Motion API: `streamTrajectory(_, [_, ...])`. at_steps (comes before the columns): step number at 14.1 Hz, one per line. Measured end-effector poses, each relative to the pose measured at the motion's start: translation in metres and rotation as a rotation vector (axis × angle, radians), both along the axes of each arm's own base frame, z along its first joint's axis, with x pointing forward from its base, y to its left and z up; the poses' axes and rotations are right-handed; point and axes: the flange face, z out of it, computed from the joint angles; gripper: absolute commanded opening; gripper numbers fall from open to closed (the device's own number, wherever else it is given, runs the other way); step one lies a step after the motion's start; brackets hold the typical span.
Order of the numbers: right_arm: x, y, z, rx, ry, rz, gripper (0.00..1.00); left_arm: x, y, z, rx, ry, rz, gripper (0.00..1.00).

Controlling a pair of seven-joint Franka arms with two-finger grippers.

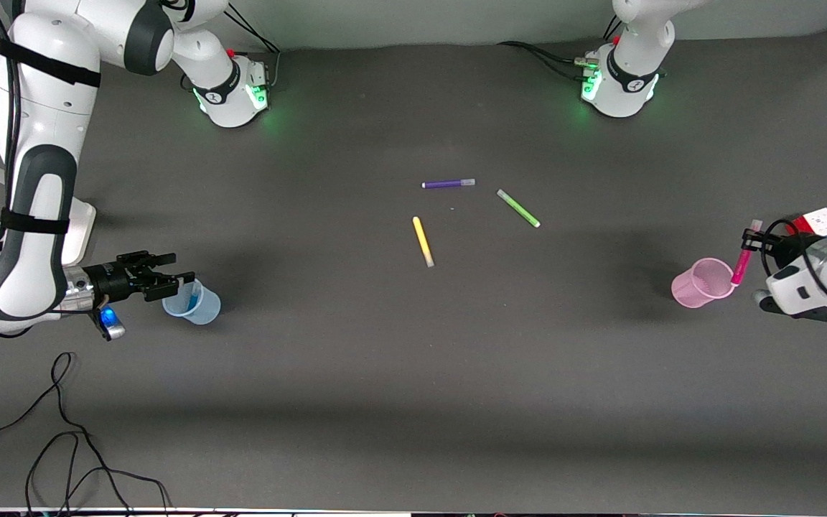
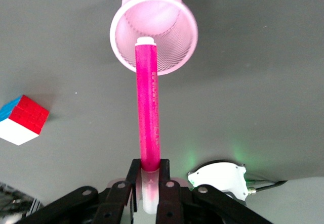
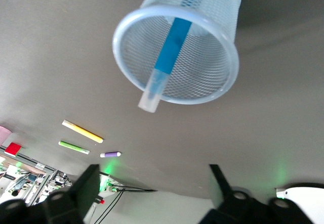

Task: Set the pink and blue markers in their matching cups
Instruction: 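Lower the blue marker into the blue cup while the left gripper lowers pink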

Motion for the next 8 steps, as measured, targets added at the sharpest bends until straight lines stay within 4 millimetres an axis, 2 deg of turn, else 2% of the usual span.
streamTrajectory(2, [0.011, 0.004, 0.020, -0.025, -0.034, 0.035, 1.00, -0.001, -0.002, -0.023, 0.018, 0.047, -0.008, 0.00])
streamTrajectory(4, [0.021, 0.005, 0.049, -0.060, -0.083, 0.072, 1.00, 0.000, -0.008, -0.040, 0.030, 0.077, -0.017, 0.00])
streamTrajectory(8, [0.038, 0.004, 0.131, -0.266, -0.257, 0.157, 1.00, 0.000, -0.015, -0.056, 0.036, 0.101, -0.020, 0.00])
